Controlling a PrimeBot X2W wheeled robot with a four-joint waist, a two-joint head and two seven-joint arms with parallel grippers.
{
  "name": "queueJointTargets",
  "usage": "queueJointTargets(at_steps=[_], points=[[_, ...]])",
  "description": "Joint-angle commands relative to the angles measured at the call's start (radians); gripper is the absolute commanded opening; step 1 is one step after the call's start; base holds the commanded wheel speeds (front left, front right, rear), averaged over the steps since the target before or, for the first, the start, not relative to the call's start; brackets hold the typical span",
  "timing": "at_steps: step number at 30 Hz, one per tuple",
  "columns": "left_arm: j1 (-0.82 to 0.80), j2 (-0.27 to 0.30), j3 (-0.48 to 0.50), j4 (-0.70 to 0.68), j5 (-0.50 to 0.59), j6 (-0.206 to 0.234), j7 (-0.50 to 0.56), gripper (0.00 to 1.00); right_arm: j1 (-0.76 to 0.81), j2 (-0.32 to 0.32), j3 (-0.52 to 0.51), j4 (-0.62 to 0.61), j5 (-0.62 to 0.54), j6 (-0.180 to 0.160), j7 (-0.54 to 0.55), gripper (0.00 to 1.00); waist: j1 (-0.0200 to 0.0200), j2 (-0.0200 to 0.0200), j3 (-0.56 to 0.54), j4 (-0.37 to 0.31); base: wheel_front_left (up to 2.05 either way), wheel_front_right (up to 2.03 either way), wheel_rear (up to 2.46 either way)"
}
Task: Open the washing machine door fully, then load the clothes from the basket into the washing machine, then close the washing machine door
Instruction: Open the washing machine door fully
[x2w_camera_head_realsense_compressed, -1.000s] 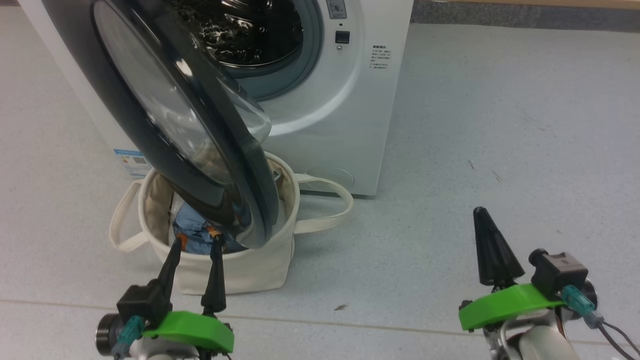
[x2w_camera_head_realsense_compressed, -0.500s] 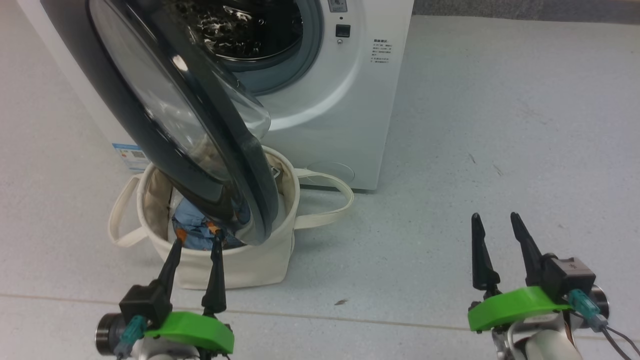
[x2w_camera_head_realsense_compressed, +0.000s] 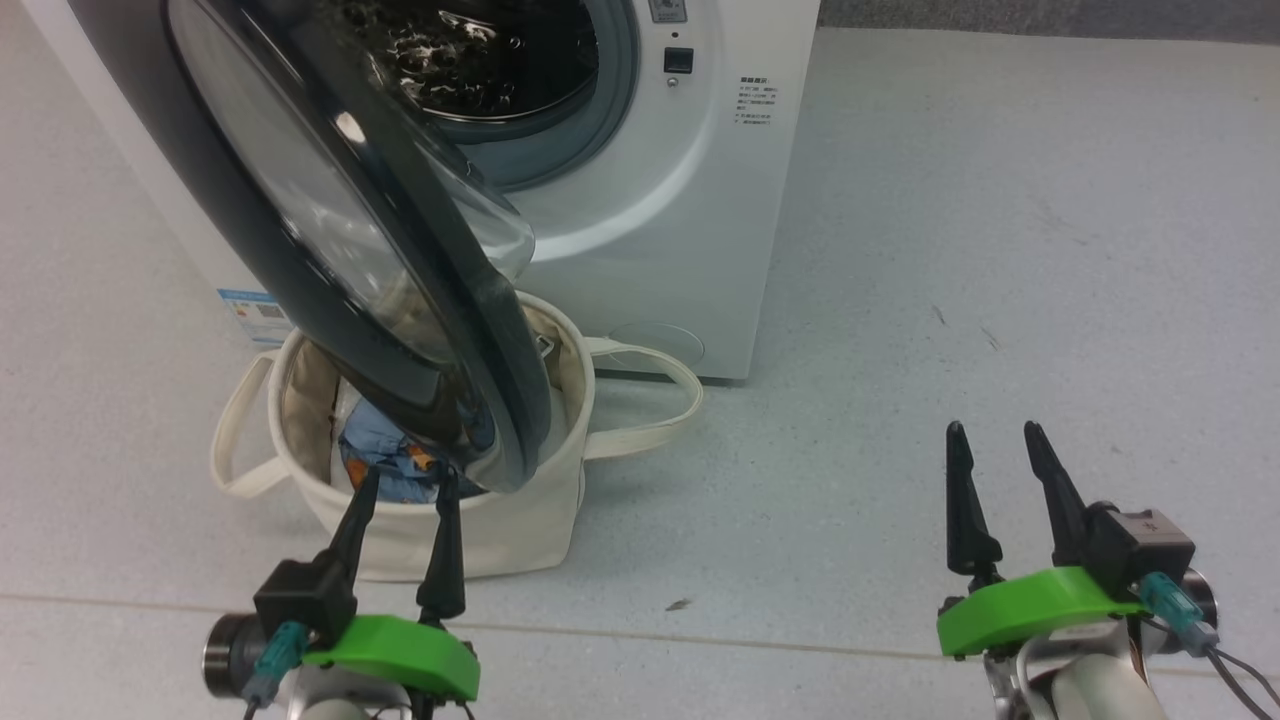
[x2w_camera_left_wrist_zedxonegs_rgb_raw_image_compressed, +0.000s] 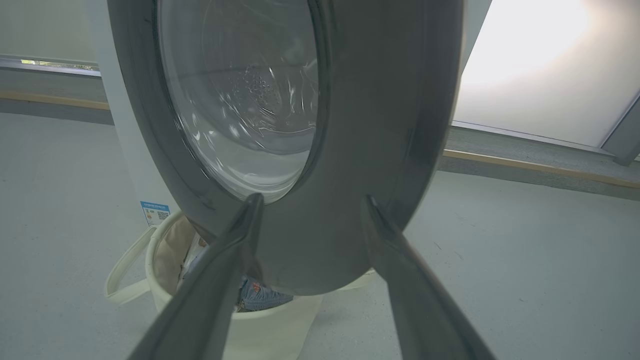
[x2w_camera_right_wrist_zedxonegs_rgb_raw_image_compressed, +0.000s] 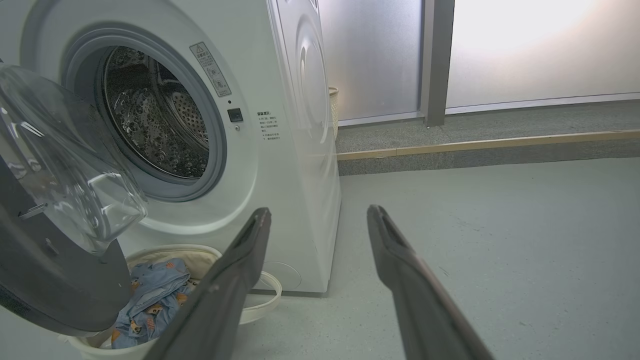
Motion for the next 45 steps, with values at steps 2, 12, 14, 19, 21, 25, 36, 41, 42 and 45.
queueJointTargets(at_steps=[2, 12, 14, 19, 21, 25, 36, 41, 42, 45], points=[[-0.031, 0.014, 0.024, -0.03, 0.003, 0.007, -0.012, 1.0, -0.04, 0.004, 0.027, -0.025, 0.003, 0.0, -0.012, 1.0, -0.0001, 0.0, -0.002, 0.0, 0.0, 0.0, 0.0], [-0.037, 0.014, 0.002, -0.036, -0.005, 0.011, -0.012, 1.0, -0.043, 0.004, 0.025, -0.016, 0.003, 0.0, -0.012, 1.0, -0.0001, 0.0, -0.01, -0.006, 0.0, 0.0, 0.0], [-0.038, 0.014, 0.002, -0.04, -0.003, 0.011, -0.012, 1.0, -0.044, 0.004, 0.021, -0.018, 0.003, 0.0, -0.012, 1.0, -0.0001, 0.0, -0.009, -0.008, 0.0, 0.0, 0.0], [-0.057, 0.014, 0.011, -0.079, -0.009, 0.002, -0.012, 1.0, -0.046, 0.004, 0.012, -0.021, 0.009, 0.0, -0.012, 1.0, -0.0001, 0.0, -0.003, -0.007, 0.0, 0.0, 0.0], [-0.065, 0.014, 0.013, -0.096, -0.005, 0.001, -0.012, 1.0, -0.046, 0.004, 0.009, -0.018, 0.024, 0.0, -0.012, 1.0, -0.0001, 0.0, -0.001, -0.005, 0.0, 0.0, 0.0], [-0.099, 0.014, 0.006, -0.221, 0.021, 0.004, -0.012, 1.0, -0.065, 0.004, -0.009, -0.014, 0.125, 0.0, -0.012, 1.0, -0.0001, 0.0, 0.01, -0.004, 0.0, 0.0, 0.0], [-0.173, 0.014, -0.219, -0.389, 0.034, 0.014, -0.012, 1.0, -0.093, 0.004, 0.0, -0.01, 0.16, 0.0, -0.012, 1.0, -0.0001, 0.0, 0.04, -0.021, 0.0, 0.0, 0.0], [-0.236, 0.014, -0.287, -0.263, -0.012, 0.032, -0.012, 0.12, -0.104, 0.004, 0.016, -0.005, 0.167, 0.0, -0.012, 1.0, -0.0001, 0.0, 0.064, -0.042, 0.0, 0.0, 0.0], [-0.253, 0.014, -0.298, -0.239, -0.025, 0.033, -0.012, 0.0, -0.107, 0.004, 0.017, -0.006, 0.168, 0.0, -0.012, 1.0, -0.0001, 0.0, 0.069, -0.046, 0.0, 0.0, 0.0], [-0.302, 0.014, -0.318, -0.165, -0.055, 0.044, -0.012, 0.0, -0.116, 0.004, 0.015, -0.009, 0.171, 0.0, -0.012, 1.0, -0.0001, 0.0, 0.085, -0.058, 0.0, 0.0, 0.0]])
